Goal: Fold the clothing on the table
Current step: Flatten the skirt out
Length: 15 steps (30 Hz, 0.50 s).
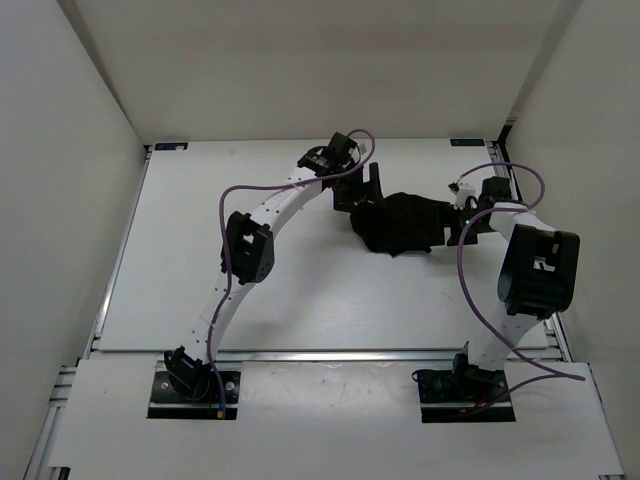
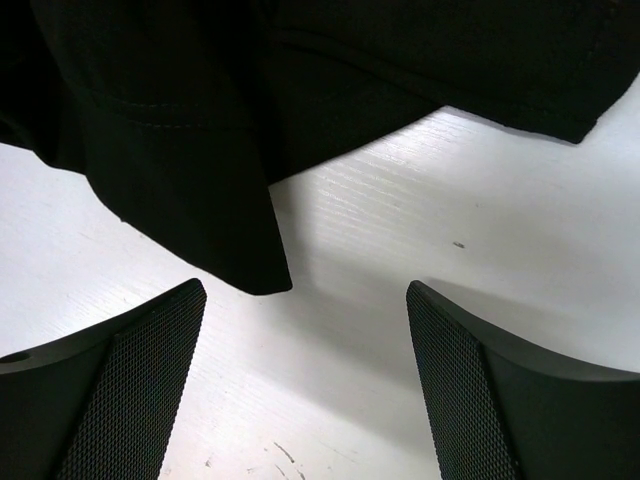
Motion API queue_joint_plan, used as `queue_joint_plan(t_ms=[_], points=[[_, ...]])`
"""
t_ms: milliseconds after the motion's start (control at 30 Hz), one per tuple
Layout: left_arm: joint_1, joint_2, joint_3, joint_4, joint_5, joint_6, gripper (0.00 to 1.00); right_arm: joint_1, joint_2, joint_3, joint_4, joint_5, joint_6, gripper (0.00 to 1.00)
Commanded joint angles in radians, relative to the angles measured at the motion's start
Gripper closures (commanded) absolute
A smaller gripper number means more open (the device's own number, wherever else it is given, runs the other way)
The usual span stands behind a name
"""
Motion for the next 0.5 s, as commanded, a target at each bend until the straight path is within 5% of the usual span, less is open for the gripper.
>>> queue_joint_plan(t_ms=[0, 233, 333, 400, 467], points=[[-0.028, 0.014, 0.031, 0.000, 0.029, -0.015, 0.01, -0.014, -0.013, 0.006, 0.013, -0.016, -0.009, 0.13], [-0.043, 0.045, 0.035, -0.023, -0.003, 0.019, 0.06, -0.051, -0.039, 0.010, -0.009, -0.023, -0.009, 0.14], [-0.035, 0.053, 0.035, -0.022, 0.004, 0.027, 0.35, -0.062, -0.044, 0.009, -0.012, -0.014, -0.005, 0.14], [-0.035, 0.048, 0.035, -0.023, 0.010, 0.028, 0.81, -0.070, -0.047, 0.003, -0.006, -0.019, -0.006, 0.14], [-0.031, 0.045, 0.040, -0.032, 0.004, 0.027, 1.00, -0.071, -0.049, -0.005, -0.006, -0.020, 0.001, 0.14]])
